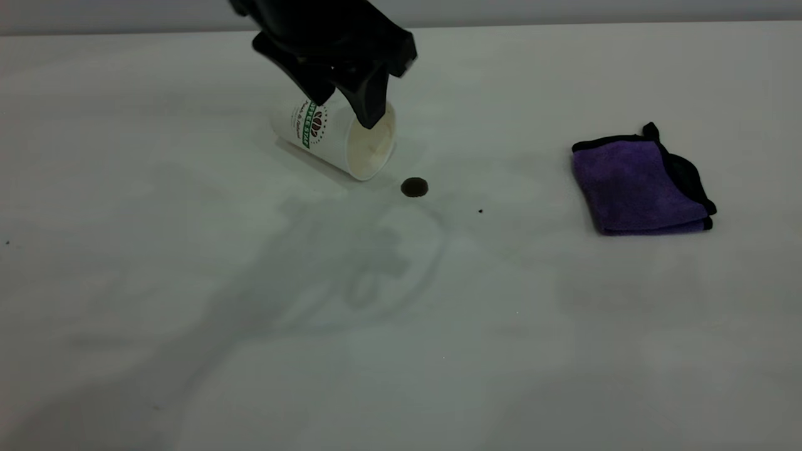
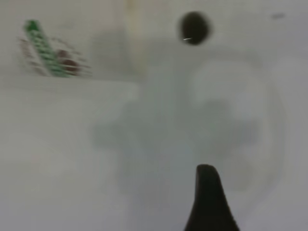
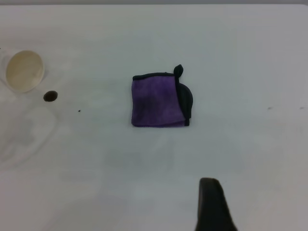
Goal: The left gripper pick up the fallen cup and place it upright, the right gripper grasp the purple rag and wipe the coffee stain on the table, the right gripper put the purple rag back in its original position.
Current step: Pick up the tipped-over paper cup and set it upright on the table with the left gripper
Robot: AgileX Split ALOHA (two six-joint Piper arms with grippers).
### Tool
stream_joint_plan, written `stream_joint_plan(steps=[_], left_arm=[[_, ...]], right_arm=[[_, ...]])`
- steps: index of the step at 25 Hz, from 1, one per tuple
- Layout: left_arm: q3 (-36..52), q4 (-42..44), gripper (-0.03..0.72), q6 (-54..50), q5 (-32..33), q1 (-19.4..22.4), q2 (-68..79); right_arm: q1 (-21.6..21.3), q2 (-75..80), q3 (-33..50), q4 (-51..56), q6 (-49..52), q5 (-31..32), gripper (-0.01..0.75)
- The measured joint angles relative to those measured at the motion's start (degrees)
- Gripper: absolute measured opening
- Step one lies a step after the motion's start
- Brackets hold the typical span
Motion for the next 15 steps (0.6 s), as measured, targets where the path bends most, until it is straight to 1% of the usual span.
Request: stream_joint_plan(steps=[2, 4, 7, 11, 15], left_arm=[[-4.5, 7.02, 0.537, -5.33, 2.98, -1.22, 3.25], [-8.23, 13.46, 0.537, -10.58, 3.37, -2.49, 6.32], [-11.14, 20.84, 0.536, -17.48, 2.39, -4.14, 10.29], [-13.12, 29.84, 0.536, -27.03, 0.92, -5.33, 14.28], [-13.19, 38.86, 0.536, -36.56, 0.4, -5.39, 16.15]], right_arm=[[0.0, 0.0, 0.0, 0.0, 0.0, 0.0, 0.52], [0.0, 0.0, 0.0, 0.0, 0.0, 0.0, 0.52], [0.0, 0.0, 0.0, 0.0, 0.0, 0.0, 0.52], [0.0, 0.0, 0.0, 0.0, 0.0, 0.0, 0.52], [0.0, 0.0, 0.0, 0.0, 0.0, 0.0, 0.52]])
